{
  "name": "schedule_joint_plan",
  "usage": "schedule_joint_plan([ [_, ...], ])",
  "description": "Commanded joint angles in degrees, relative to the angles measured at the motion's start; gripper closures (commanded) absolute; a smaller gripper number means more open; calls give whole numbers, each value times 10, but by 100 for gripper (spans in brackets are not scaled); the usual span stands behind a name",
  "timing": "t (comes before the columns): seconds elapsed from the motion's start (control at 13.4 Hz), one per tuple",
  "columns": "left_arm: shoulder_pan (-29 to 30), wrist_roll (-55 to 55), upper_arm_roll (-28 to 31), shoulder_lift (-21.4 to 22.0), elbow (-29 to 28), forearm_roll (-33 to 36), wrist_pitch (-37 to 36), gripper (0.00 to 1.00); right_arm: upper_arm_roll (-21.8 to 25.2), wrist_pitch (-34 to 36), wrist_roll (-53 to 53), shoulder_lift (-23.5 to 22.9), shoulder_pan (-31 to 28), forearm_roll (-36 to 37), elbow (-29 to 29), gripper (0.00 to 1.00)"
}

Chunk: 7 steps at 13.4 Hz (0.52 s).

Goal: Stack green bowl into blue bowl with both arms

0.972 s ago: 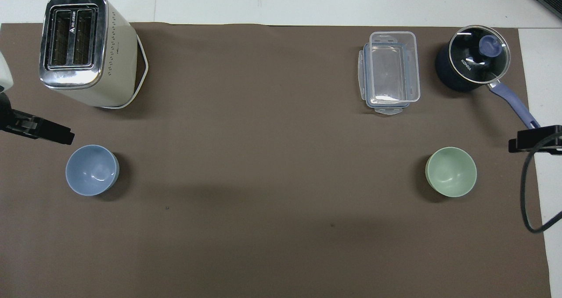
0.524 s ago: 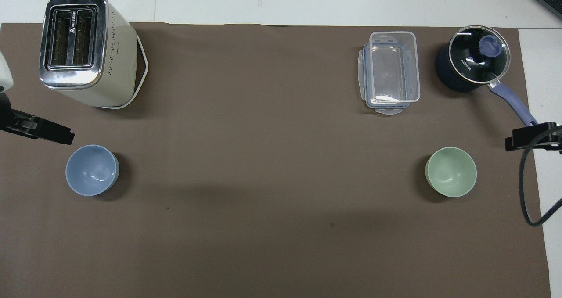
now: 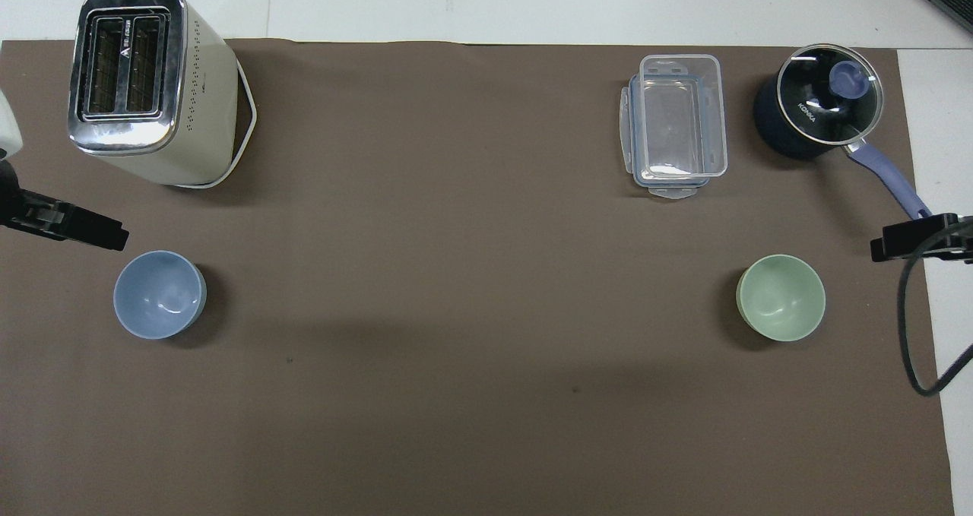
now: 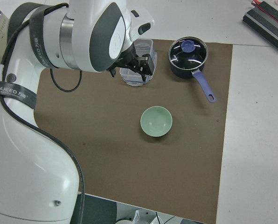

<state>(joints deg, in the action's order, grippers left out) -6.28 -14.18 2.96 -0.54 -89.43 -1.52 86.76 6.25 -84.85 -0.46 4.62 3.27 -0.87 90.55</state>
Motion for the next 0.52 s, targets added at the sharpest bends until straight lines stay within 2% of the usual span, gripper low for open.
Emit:
schedule_joint_plan([
  [0.0,1,4,-1,5,1,6,-10,0,-1,7,-14,5,-4,3,1,0],
  [0.45,1,6,-1,5,1,5,-8,0,0,7,-14,5,-5,3,1,0],
])
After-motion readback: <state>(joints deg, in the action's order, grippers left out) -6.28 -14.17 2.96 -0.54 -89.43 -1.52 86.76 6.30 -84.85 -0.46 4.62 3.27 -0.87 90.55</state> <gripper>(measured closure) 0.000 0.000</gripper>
